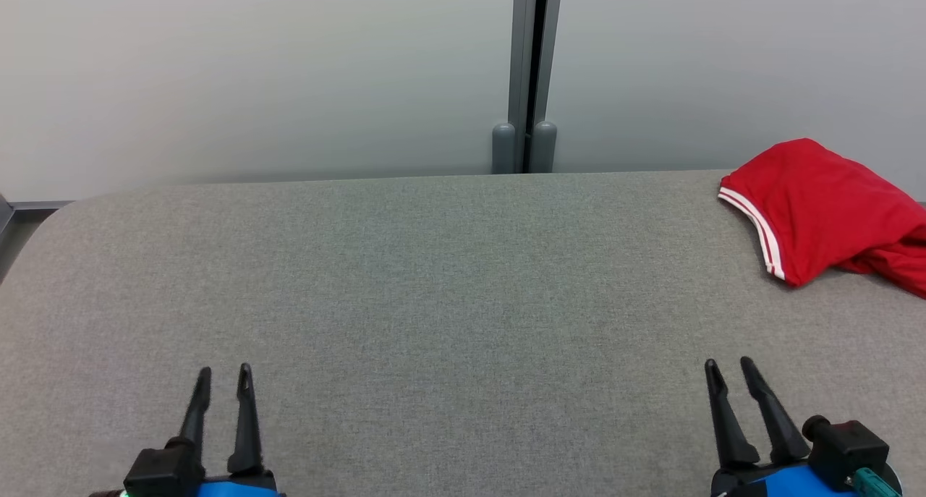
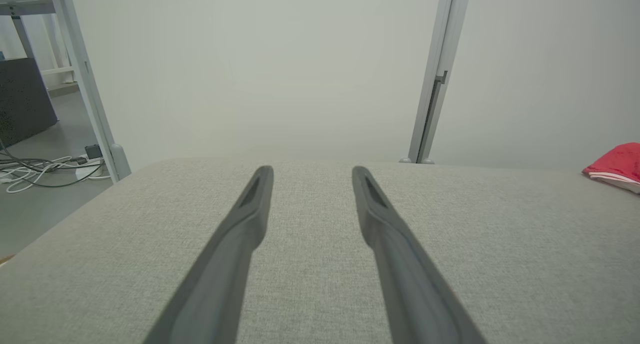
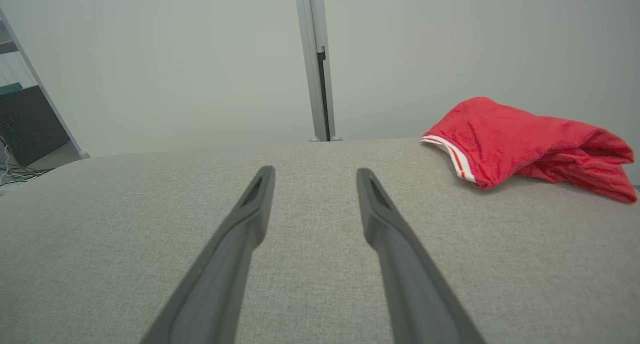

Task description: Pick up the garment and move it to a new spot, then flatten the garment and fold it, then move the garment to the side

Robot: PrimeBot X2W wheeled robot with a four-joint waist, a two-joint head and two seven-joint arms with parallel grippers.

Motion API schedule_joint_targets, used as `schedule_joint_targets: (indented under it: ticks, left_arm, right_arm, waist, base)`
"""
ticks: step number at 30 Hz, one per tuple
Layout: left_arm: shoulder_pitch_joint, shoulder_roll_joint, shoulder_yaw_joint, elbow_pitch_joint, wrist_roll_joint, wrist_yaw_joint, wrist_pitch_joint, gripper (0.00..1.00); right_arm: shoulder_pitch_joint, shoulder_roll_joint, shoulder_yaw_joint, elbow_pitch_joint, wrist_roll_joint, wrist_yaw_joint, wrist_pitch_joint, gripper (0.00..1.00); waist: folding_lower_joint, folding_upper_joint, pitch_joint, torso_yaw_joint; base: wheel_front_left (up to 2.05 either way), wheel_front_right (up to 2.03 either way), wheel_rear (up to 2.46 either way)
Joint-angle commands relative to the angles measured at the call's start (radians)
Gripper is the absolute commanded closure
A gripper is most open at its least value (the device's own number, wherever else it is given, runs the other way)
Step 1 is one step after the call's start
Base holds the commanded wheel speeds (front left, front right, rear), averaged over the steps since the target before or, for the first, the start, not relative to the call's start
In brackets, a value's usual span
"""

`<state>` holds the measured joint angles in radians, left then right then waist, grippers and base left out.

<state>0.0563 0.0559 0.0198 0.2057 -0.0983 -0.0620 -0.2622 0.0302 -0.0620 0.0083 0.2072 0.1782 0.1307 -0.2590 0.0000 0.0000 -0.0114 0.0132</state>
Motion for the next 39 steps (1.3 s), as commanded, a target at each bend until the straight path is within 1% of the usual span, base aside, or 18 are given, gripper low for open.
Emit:
schedule_joint_targets:
  ticks: [1,4,6,8,9,13,15,16,17,29,39]
  left_arm:
    - [0.0,0.0,0.001,0.004,-0.002,0.0,0.002,1.0]
    - [0.014,-0.003,0.002,0.034,-0.008,0.0,0.008,1.0]
    - [0.003,-0.004,0.012,0.044,-0.061,-0.003,0.028,1.0]
    - [0.0,-0.004,0.014,0.045,-0.082,-0.004,0.034,1.0]
    - [-0.005,-0.004,0.016,0.045,-0.124,-0.006,0.044,1.0]
    - [-0.013,-0.004,0.019,0.042,-0.204,-0.009,0.061,1.0]
    - [-0.015,-0.004,0.019,0.041,-0.224,-0.01,0.065,1.0]
    - [-0.019,-0.004,0.02,0.04,-0.262,-0.012,0.074,1.0]
    - [-0.019,-0.004,0.02,0.04,-0.262,-0.012,0.074,1.0]
    - [-0.044,-0.004,0.031,0.036,-0.472,-0.022,0.122,1.0]
    - [-0.063,-0.004,0.04,0.036,-0.627,-0.029,0.159,1.0]
  right_arm:
    - [0.001,0.0,0.0,0.002,0.002,0.0,0.001,1.0]
    - [0.006,0.001,0.001,0.028,0.007,0.0,0.004,1.0]
    - [0.002,0.001,-0.003,0.032,0.06,0.0,0.018,1.0]
    - [0.0,0.001,-0.005,0.032,0.08,0.0,0.023,1.0]
    - [-0.005,0.001,-0.008,0.032,0.119,0.0,0.033,1.0]
    - [-0.013,0.002,-0.015,0.032,0.195,0.0,0.052,1.0]
    - [-0.015,0.002,-0.016,0.032,0.213,0.0,0.057,1.0]
    - [-0.019,0.002,-0.019,0.032,0.249,0.0,0.066,1.0]
    - [-0.019,0.002,-0.019,0.032,0.249,0.0,0.066,1.0]
    - [-0.042,0.003,-0.037,0.032,0.448,0.0,0.117,1.0]
    - [-0.058,0.004,-0.049,0.032,0.595,0.0,0.155,1.0]
  waist:
    - [0.0,0.0,0.0,0.0]
    - [0.0,0.0,0.0,0.0]
    - [0.0,0.0,0.0,0.0]
    - [0.0,0.0,0.001,-0.001]
    - [0.0,0.0,0.001,-0.001]
    - [0.0,0.0,0.001,-0.001]
    - [0.0,0.0,0.001,-0.001]
    - [0.0,0.0,0.002,-0.001]
    - [0.0,0.0,0.002,-0.001]
    - [0.0,0.0,0.003,-0.003]
    - [0.0,0.0,0.004,-0.004]
  base:
    - [0.0,0.0,0.0]
    - [0.0,0.0,0.0]
    - [0.0,0.0,0.0]
    - [0.0,0.0,0.0]
    - [0.0,0.0,0.0]
    - [0.0,0.0,0.0]
    - [0.0,0.0,0.0]
    - [0.0,0.0,0.0]
    - [0.0,0.0,0.0]
    - [0.0,0.0,0.0]
    - [0.0,0.0,0.0]
